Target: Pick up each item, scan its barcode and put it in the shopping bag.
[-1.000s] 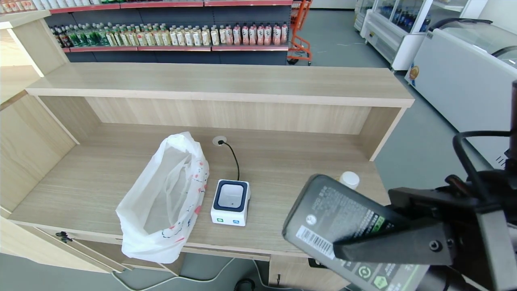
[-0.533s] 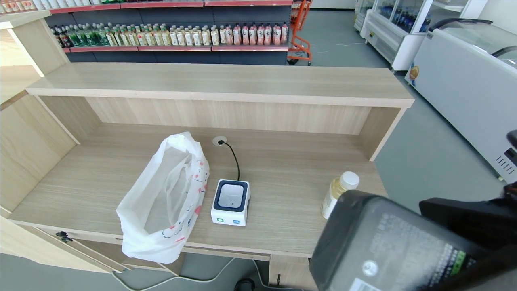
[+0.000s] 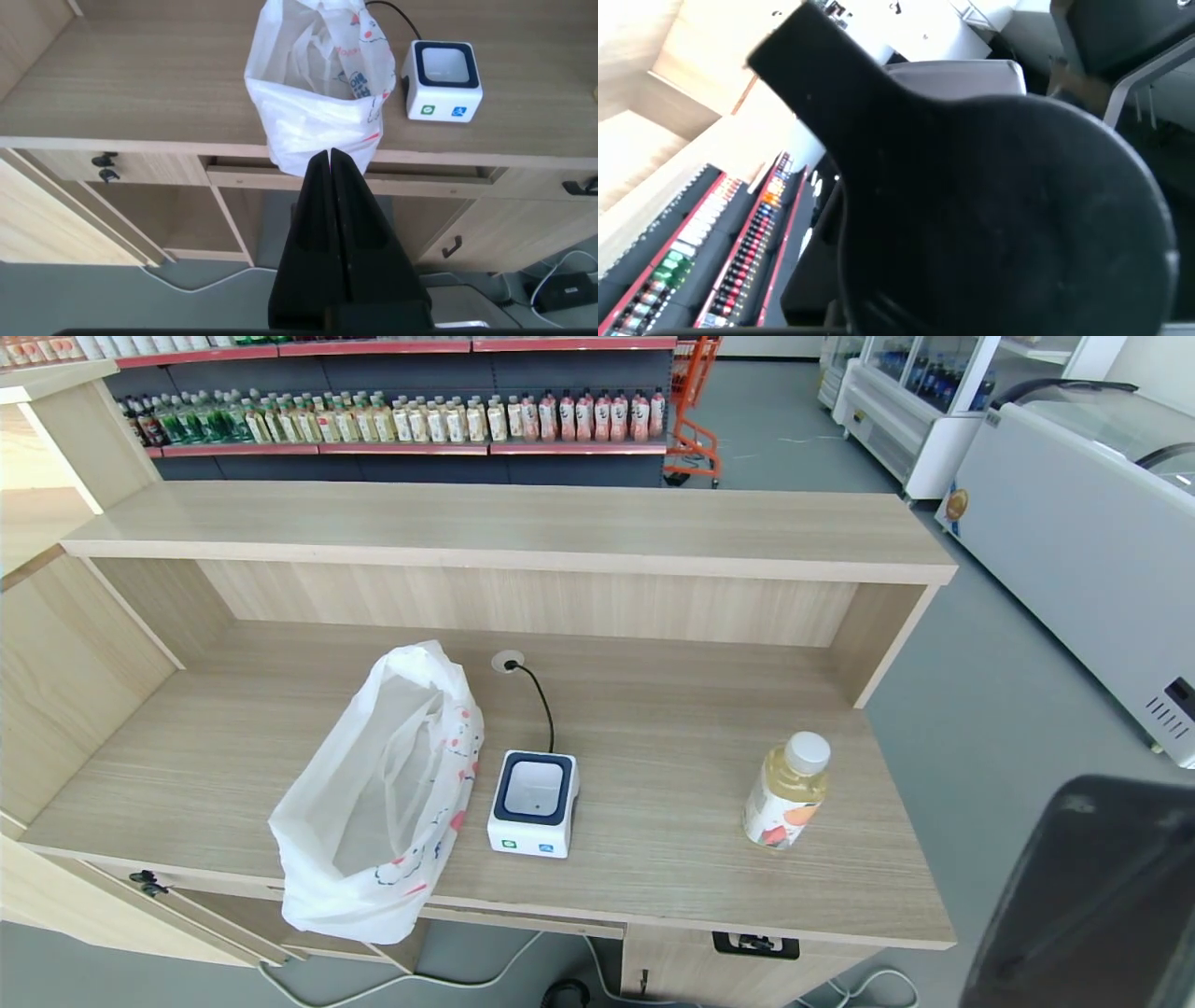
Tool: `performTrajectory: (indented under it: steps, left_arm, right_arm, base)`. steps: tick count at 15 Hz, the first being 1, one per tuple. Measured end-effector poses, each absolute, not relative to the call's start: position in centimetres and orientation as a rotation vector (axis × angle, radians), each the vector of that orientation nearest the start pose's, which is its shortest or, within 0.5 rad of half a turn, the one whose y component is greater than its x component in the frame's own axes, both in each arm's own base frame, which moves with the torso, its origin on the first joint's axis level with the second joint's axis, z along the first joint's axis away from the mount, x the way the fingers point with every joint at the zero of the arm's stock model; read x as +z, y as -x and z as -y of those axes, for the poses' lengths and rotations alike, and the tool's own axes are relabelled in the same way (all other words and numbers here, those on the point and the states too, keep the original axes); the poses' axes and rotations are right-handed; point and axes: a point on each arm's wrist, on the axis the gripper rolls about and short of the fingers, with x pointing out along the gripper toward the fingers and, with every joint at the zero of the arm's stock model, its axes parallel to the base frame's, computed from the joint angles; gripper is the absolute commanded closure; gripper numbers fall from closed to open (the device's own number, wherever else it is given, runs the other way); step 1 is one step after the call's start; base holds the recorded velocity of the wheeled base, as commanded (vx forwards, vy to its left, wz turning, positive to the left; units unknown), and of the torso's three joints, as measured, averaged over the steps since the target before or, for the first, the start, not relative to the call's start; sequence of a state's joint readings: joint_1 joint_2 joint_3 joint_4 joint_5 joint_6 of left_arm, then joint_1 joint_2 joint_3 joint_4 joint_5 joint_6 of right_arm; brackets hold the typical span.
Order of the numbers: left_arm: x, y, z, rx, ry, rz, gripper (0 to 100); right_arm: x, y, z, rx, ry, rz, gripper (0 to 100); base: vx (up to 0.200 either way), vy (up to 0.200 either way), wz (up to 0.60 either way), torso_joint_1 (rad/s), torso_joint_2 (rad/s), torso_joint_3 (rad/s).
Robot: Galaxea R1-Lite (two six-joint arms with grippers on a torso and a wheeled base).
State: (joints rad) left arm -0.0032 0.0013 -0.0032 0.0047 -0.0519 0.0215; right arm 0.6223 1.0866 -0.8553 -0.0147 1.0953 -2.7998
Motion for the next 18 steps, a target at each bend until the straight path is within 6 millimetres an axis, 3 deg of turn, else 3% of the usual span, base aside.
performTrajectory:
  steps: [15,18]
  left_arm:
    - [7.6,2.3,0.1,-0.056,-0.021,-0.002,100]
    - [7.6,2.3,0.1,-0.056,-0.021,-0.002,100]
  right_arm:
    - [28.0,-11.1,-10.1,-0.828,-2.219,-2.470,100]
    - [28.9,-12.2,-10.0,-0.873,-2.301,-2.442,100]
  base:
    - [0.000,0.000,0.00,0.000,0.00,0.000]
    - [0.000,0.000,0.00,0.000,0.00,0.000]
